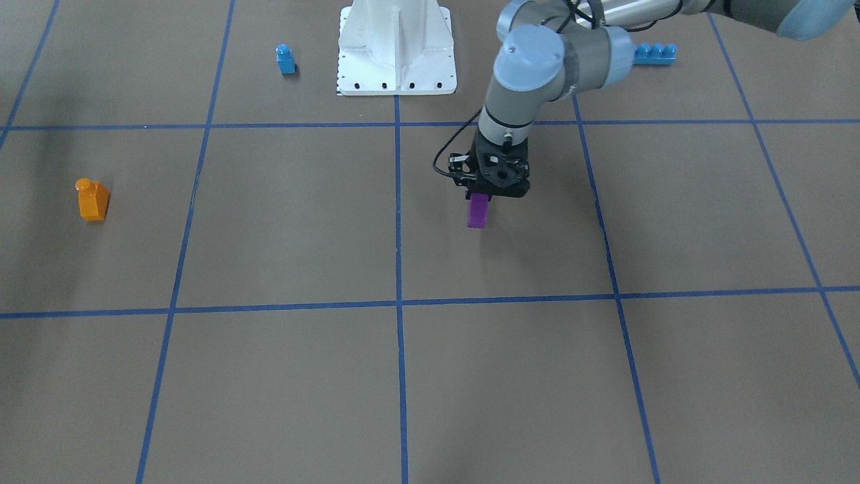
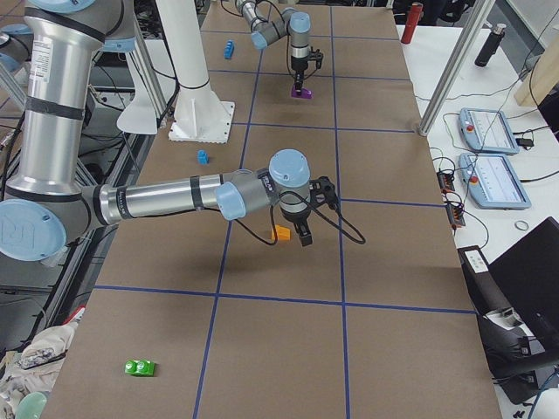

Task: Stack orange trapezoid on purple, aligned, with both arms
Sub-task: 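Carry the purple block with the left gripper toward the table center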

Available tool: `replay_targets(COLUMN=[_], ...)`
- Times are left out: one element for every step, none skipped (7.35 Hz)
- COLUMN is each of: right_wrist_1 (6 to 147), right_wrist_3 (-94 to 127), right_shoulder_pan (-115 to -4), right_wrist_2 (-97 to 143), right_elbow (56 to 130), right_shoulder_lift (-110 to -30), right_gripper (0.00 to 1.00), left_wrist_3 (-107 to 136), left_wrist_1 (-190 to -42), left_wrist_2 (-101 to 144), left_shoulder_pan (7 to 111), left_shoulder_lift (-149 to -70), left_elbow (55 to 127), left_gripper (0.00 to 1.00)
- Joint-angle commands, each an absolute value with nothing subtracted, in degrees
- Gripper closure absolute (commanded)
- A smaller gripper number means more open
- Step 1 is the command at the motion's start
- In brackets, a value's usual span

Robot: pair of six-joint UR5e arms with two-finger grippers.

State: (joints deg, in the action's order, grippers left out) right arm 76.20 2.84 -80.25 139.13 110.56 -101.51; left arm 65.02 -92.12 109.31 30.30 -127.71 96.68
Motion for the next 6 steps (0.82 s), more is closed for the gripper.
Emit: replay_targets(right_wrist_1=[76.20,76.20,76.20,76.20,76.20,76.20], right_wrist_3=[2.90,2.90,2.90,2.90,2.90,2.90], right_shoulder_pan=[-80.24,-80.24,-80.24,-80.24,-80.24,-80.24], right_wrist_2=[139.13,139.13,139.13,139.13,139.13,139.04], right_elbow=[110.57,110.57,110.48,110.48,110.48,110.48], right_shoulder_lift=[-101.51,-101.51,-101.43,-101.43,-101.43,-101.43], right_gripper=[0.00,0.00,0.00,0.00,0.00,0.00], left_wrist_3=[70.74,70.84,70.93,70.93,70.93,70.93], left_wrist_1=[-90.79,-91.23,-92.62,-92.90,-92.99,-92.99], left_wrist_2=[104.71,103.81,103.80,103.80,103.80,103.80], left_shoulder_pan=[25.95,25.06,24.96,24.79,24.61,24.61], left_shoulder_lift=[-139.27,-139.92,-140.27,-140.36,-140.36,-140.36], left_elbow=[85.12,83.69,82.45,82.27,82.09,81.83], left_gripper=[1.00,1.00,1.00,1.00,1.00,0.96])
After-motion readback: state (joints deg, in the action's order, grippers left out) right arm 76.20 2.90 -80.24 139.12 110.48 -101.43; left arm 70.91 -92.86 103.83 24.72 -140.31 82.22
